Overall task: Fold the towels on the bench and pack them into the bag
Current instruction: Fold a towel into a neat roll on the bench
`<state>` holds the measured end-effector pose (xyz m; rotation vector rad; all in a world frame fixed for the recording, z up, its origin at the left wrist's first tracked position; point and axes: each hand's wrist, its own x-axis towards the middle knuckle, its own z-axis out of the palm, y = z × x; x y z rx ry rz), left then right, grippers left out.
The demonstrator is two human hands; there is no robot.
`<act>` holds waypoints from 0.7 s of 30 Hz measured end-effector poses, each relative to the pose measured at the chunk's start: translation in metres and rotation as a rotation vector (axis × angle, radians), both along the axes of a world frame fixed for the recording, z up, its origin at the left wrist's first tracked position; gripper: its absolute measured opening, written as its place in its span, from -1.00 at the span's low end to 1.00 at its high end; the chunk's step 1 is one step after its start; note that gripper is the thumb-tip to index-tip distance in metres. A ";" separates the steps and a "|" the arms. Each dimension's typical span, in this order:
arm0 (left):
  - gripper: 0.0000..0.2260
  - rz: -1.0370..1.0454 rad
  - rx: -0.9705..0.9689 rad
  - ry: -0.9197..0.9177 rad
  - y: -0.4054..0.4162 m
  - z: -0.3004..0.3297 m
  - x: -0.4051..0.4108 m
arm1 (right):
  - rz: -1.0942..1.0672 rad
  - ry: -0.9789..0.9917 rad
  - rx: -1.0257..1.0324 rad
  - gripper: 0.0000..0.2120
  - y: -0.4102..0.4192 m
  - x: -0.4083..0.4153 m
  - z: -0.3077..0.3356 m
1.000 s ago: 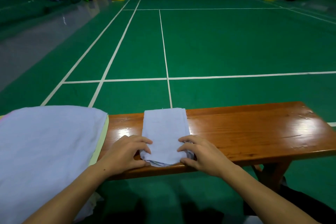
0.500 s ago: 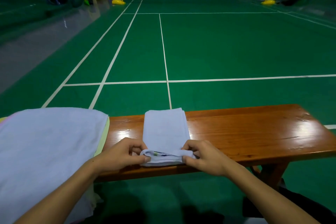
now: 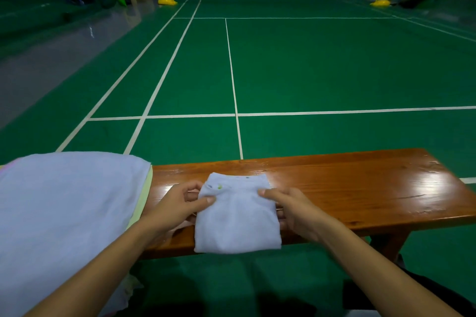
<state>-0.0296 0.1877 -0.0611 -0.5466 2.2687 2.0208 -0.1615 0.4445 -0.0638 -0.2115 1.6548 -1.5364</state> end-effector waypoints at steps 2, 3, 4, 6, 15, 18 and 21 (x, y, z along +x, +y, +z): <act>-0.80 0.031 -0.015 0.011 -0.001 -0.002 -0.007 | -0.013 0.111 0.014 -0.69 -0.002 -0.006 -0.003; -0.81 0.043 -0.033 0.019 -0.001 -0.004 -0.011 | -0.034 0.178 0.049 -0.75 -0.004 -0.009 -0.005; -0.82 0.058 -0.053 0.025 0.000 -0.005 -0.015 | -0.065 0.231 0.078 -0.79 -0.007 -0.012 -0.009; -0.80 0.136 -0.072 0.031 0.000 -0.007 -0.026 | -0.156 0.284 0.118 -0.85 -0.014 -0.020 -0.017; -0.65 0.177 -0.875 0.224 -0.009 -0.026 -0.031 | -0.277 0.995 0.413 -0.64 -0.015 -0.032 -0.030; -0.52 -0.198 -1.124 0.263 0.006 -0.043 -0.028 | 0.108 1.220 0.491 -0.53 -0.025 -0.007 -0.041; -0.37 -0.414 -1.291 0.082 0.007 -0.058 -0.026 | 0.417 1.303 0.653 -0.39 -0.033 0.011 -0.056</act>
